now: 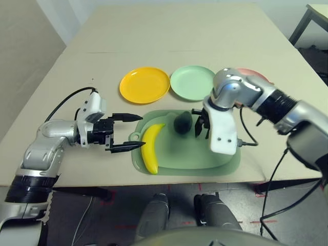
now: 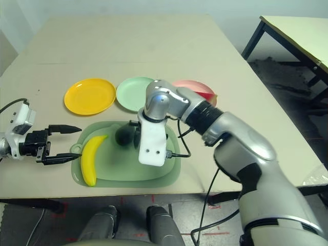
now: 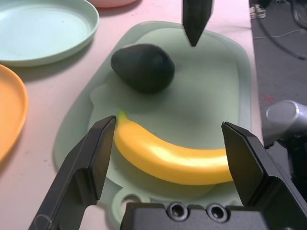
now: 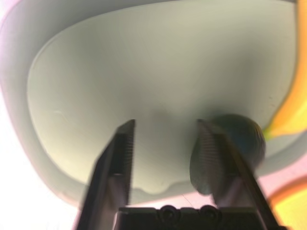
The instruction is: Place the fruits into color-matched plates.
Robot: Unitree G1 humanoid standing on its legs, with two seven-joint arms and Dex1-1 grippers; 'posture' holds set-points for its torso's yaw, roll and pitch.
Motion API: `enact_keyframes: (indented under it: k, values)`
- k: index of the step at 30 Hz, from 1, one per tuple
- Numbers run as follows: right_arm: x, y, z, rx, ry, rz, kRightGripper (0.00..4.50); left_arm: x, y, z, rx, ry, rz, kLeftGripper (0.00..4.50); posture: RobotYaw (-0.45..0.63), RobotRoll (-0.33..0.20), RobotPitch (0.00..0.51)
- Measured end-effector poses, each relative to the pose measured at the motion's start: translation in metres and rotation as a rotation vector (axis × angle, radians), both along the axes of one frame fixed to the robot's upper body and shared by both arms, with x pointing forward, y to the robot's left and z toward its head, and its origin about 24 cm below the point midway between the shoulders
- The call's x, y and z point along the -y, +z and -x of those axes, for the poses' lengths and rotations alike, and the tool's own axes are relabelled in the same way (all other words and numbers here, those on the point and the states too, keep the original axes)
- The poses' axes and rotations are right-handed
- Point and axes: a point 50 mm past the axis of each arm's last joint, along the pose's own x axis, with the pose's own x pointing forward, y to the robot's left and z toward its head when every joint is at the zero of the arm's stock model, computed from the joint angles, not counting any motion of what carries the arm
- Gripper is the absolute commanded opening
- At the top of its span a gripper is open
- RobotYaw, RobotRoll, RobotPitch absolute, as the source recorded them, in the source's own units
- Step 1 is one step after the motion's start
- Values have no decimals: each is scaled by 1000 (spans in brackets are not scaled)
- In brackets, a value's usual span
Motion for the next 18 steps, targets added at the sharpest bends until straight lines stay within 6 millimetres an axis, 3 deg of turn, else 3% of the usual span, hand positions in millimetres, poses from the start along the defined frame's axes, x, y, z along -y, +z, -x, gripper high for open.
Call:
enact_keyframes:
  k: [3,10,18]
  values:
    - [-11,16,-1,-2,-32,-43,4487,-2,1,-2,1,-4,-6,4500,84,0,134]
    - [-42,24,-10,-12,-94,-166,4487,-6,5,-9,6,-34,-35,4500,78,0,143]
    - [-45,5,-35,33,-251,-162,4487,-9,4,-9,1,-42,-59,4500,104,0,150]
